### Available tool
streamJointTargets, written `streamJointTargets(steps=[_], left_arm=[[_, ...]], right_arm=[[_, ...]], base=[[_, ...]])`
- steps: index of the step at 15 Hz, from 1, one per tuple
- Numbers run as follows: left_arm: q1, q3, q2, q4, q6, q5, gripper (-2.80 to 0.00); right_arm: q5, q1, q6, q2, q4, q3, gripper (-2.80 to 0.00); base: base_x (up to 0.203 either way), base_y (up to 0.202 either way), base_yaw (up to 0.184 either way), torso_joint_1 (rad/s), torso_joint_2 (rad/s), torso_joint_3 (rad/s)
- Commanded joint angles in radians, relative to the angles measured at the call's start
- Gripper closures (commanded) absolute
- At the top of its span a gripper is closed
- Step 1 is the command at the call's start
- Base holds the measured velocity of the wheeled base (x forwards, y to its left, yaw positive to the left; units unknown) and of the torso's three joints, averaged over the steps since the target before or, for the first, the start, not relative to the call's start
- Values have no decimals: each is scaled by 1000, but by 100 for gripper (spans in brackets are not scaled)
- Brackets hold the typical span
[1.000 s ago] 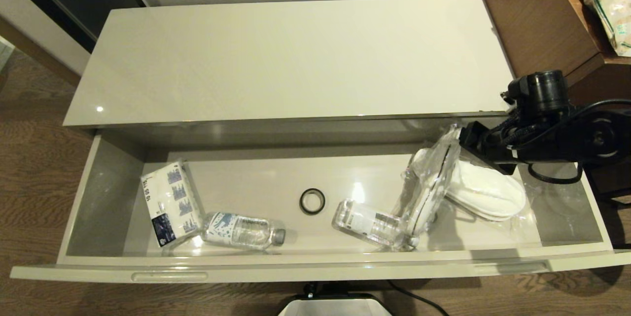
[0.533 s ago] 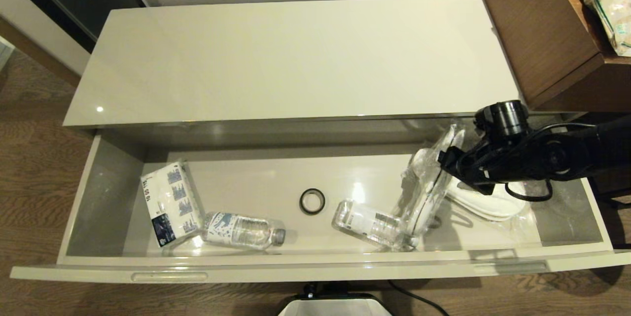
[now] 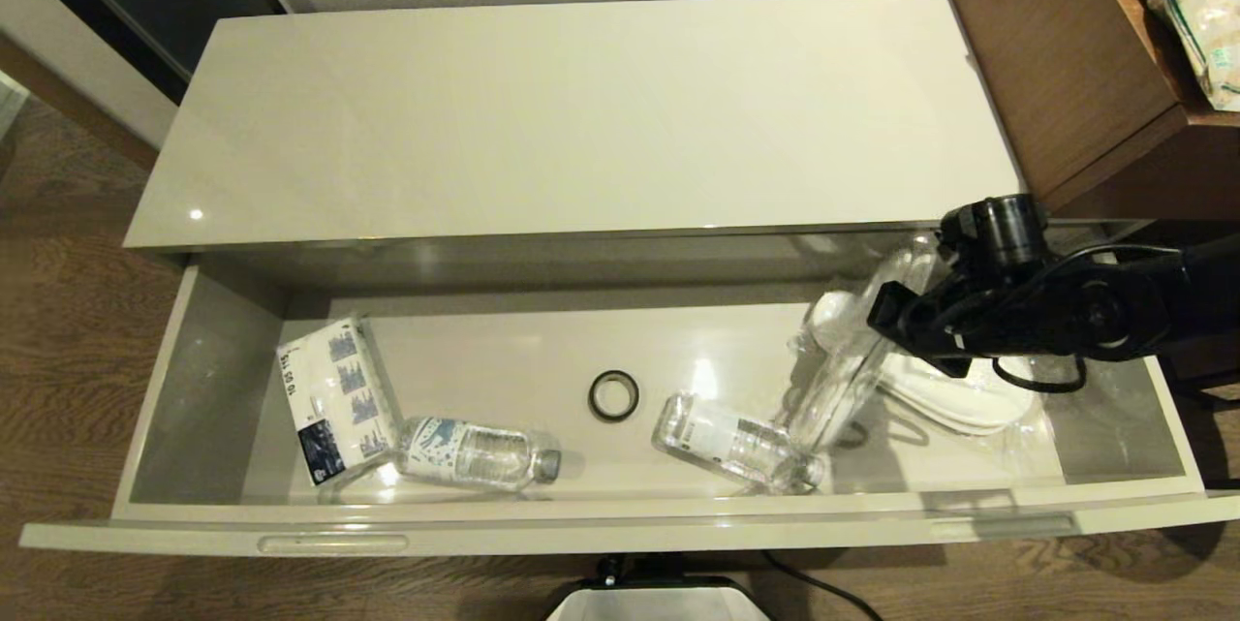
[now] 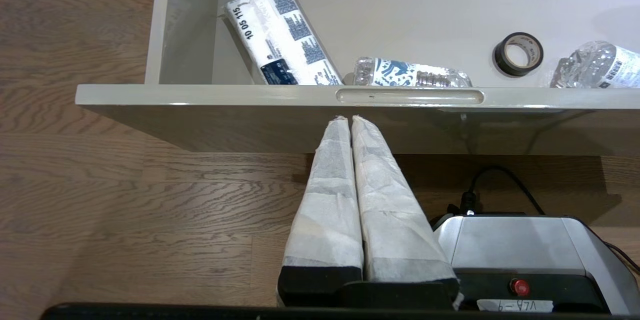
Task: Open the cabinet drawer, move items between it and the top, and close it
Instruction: Take out the disposable slippers from the drawer
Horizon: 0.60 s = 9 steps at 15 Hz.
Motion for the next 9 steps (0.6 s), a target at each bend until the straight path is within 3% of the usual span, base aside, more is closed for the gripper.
streamJointTargets(steps=[1,5,9], left_arm=[[1,0,0,0,0,0,0],[1,0,0,0,0,0,0],[1,0,0,0,0,0,0]], right_arm=[[7,0,3,-101,64,-42,0],[44,0,40,-221,334,-222,0],[76,0,43,-318,456,-248,0]], base=[[0,0,0,0,0,0],[0,0,0,0,0,0],[0,0,0,0,0,0]])
